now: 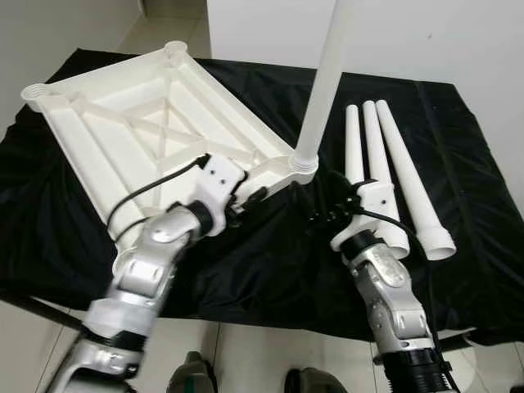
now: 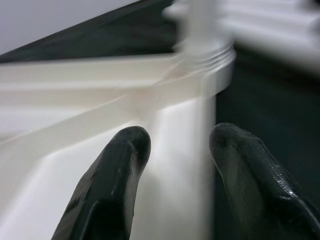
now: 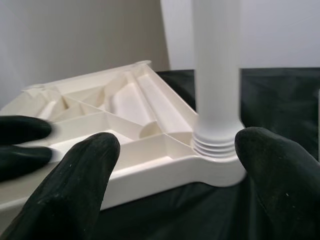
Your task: Building children table
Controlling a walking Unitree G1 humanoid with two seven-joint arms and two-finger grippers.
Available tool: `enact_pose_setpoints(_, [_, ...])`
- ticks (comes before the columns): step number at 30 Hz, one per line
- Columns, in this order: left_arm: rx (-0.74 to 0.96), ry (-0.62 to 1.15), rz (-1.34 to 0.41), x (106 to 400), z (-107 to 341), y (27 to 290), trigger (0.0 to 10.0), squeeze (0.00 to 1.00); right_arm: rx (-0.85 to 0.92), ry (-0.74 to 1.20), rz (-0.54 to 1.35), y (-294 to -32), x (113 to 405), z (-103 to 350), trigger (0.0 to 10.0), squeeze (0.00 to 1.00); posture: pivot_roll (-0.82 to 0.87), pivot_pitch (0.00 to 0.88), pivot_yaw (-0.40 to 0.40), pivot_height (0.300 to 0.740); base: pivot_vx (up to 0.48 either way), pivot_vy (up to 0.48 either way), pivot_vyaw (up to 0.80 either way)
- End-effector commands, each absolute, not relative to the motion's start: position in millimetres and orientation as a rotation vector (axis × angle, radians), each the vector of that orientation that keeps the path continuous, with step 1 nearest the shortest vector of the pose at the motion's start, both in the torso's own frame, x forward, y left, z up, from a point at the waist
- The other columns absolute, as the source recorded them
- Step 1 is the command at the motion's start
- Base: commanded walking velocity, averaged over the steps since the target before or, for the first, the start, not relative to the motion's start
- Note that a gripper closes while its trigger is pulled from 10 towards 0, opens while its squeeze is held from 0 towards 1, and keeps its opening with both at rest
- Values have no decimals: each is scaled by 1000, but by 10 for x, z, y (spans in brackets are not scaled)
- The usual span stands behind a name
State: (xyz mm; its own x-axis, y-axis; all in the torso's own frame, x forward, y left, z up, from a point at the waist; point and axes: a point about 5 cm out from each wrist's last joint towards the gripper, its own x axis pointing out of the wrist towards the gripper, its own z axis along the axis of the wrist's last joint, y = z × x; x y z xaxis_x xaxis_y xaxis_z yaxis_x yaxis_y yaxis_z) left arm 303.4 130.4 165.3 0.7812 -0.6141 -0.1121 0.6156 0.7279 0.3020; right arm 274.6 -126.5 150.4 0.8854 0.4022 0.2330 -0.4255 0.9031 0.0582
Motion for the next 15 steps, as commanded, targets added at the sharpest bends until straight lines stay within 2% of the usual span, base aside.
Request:
enact_pose_setpoints(1, [380, 65, -618, 3029, 1579, 1522, 10000, 0, 100, -209, 438, -1255, 2765, 1474, 10000, 0, 38, 58, 0, 740, 0, 0, 0])
enact_pose_setpoints(4, [437, 170, -496, 3072, 1441, 1840, 10000, 0, 102, -212, 450, -1229, 2798, 1480, 10000, 0, 44, 57, -3, 740, 0, 0, 0])
enact_pose_setpoints(5, [437, 170, -496, 3072, 1441, 1840, 10000, 0, 102, -212, 450, -1229, 2798, 1480, 10000, 0, 44, 57, -3, 740, 0, 0, 0])
enact_pose_setpoints(6, [450, 243, -430, 3084, 1334, 1971, 10000, 0, 102, -217, 458, -1208, 2815, 1488, 10000, 0, 54, 52, -7, 740, 0, 0, 0])
enact_pose_setpoints(15, [479, 305, -458, 3038, 1235, 1992, 10000, 0, 101, -223, 461, -1199, 2831, 1496, 10000, 0, 54, 48, -3, 740, 0, 0, 0])
